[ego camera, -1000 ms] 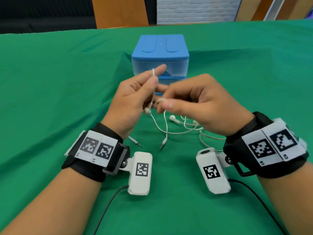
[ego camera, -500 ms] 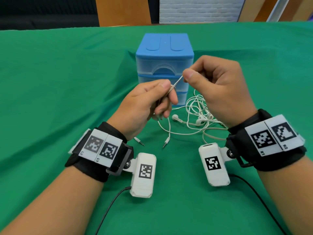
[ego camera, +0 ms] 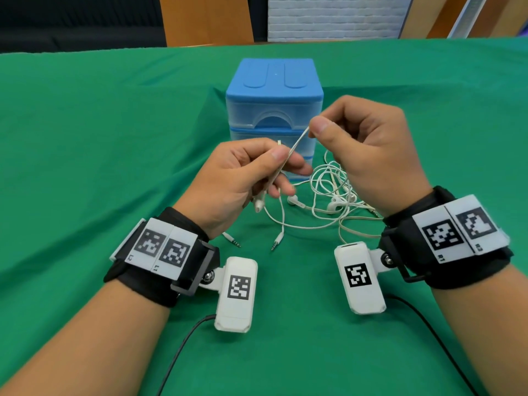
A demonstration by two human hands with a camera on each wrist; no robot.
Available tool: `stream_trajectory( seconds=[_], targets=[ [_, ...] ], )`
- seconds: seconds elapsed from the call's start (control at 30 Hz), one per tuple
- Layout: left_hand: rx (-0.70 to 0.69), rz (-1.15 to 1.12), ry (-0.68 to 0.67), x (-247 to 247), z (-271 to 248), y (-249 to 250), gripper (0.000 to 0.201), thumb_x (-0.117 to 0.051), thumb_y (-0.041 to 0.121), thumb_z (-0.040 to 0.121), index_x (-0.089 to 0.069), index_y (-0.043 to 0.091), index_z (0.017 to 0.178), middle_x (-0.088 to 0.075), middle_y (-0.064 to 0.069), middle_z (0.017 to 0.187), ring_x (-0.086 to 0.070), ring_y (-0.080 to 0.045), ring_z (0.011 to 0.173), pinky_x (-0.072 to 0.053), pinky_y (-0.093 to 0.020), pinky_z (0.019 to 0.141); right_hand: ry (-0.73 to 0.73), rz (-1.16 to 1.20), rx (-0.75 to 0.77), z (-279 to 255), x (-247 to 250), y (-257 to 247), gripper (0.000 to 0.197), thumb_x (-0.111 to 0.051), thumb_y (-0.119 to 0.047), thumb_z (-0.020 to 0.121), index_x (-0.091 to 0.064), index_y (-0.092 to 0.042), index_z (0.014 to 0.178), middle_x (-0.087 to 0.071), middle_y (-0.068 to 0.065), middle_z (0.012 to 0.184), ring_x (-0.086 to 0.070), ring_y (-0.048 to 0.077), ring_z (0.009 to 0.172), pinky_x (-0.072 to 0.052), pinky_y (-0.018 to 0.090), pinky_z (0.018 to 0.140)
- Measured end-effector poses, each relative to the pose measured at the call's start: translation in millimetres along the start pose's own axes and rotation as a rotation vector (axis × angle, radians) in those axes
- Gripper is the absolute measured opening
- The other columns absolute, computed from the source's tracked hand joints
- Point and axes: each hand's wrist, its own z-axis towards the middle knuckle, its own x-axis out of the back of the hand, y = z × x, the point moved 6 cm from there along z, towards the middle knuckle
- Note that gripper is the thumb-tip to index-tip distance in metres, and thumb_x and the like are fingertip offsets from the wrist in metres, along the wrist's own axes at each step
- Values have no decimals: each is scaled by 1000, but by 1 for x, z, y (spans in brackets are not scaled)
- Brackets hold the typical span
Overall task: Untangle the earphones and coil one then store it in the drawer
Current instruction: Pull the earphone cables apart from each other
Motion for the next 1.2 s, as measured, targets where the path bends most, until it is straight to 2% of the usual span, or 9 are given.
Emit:
stream_trajectory(
  seconds=[0.13, 0.2, 0.3, 0.43, 0.63, 0.83, 0.9, 1.03, 1.2],
  targets=[
    [6, 28, -21, 0, 3, -1, 32, -43, 22, 105, -70, 5, 109, -44, 2, 55, -27, -11, 46, -16, -29, 49, -6, -3, 6, 0, -1, 2, 24, -68, -18, 93, -67, 2, 81, -48, 5, 59, -36, 9, 57, -31, 24, 55],
    [20, 21, -47, -2, 2, 0, 33, -42, 19, 106, -69, 2, 114, -33, 4, 54, -21, -12, 48, -13, -32, 51, -3, -6, 6, 1, -1, 4, 24, -70, -20, 92, -67, 1, 81, -54, 15, 63, -40, 11, 60, -33, 27, 56],
    [68, -2, -82, -5, -2, 1, 30, -43, 17, 104, -68, 2, 113, -50, 2, 58, -44, -12, 46, -20, -36, 50, 16, -15, -2, 1, 1, 8, 25, -72, -23, 91, -68, 0, 81, -57, 20, 67, -40, 11, 60, -34, 28, 56],
    [115, -151, -124, -6, -6, -1, 24, -49, 16, 94, -66, 2, 105, -75, -6, 86, -75, -17, 78, -57, -21, 68, 0, -52, -58, 0, 1, 19, 27, -72, -26, 91, -68, -2, 80, -45, 16, 58, -34, 11, 56, -29, 26, 52],
    [64, -239, -38, 0, -1, 1, 32, -50, 6, 95, -61, 1, 125, -75, -15, 109, -72, -7, 73, -53, -12, 65, -181, -121, -173, -5, -10, 35, 29, -64, -28, 97, -67, -15, 72, -36, -12, 50, -27, 4, 48, -23, 20, 48],
    [9, -308, 80, 8, 4, 3, 35, -45, 0, 100, -52, -2, 134, -73, -17, 115, -70, -6, 70, -53, -13, 64, -494, -172, -196, -16, -33, 27, 30, -55, -27, 102, -73, -15, 81, -31, -9, 50, -26, 7, 47, -23, 24, 49],
    [10, -347, 94, 8, 4, 2, 35, -44, -1, 101, -50, -3, 135, -71, -18, 119, -74, -12, 84, -56, -15, 71, -549, -131, -178, -18, -39, 20, 27, -54, -23, 103, -72, -14, 85, -35, -8, 51, -30, 8, 48, -26, 24, 49],
    [-13, -412, 118, 6, 4, 2, 38, -43, -4, 101, -45, -4, 140, -68, -18, 127, -68, -21, 114, -56, -22, 87, -644, -148, -140, -22, -45, 9, 23, -53, -24, 100, -71, -17, 88, -44, 16, 60, -36, 27, 55, -35, 41, 52],
    [-34, -225, 142, 9, 5, 2, 43, -42, -5, 102, -40, -3, 145, -68, -18, 127, -69, -23, 113, -55, -29, 91, -696, -132, -97, -27, -44, -1, 25, -56, -24, 97, -72, -15, 81, -44, 3, 56, -39, 15, 53, -35, 30, 51]
  ],
)
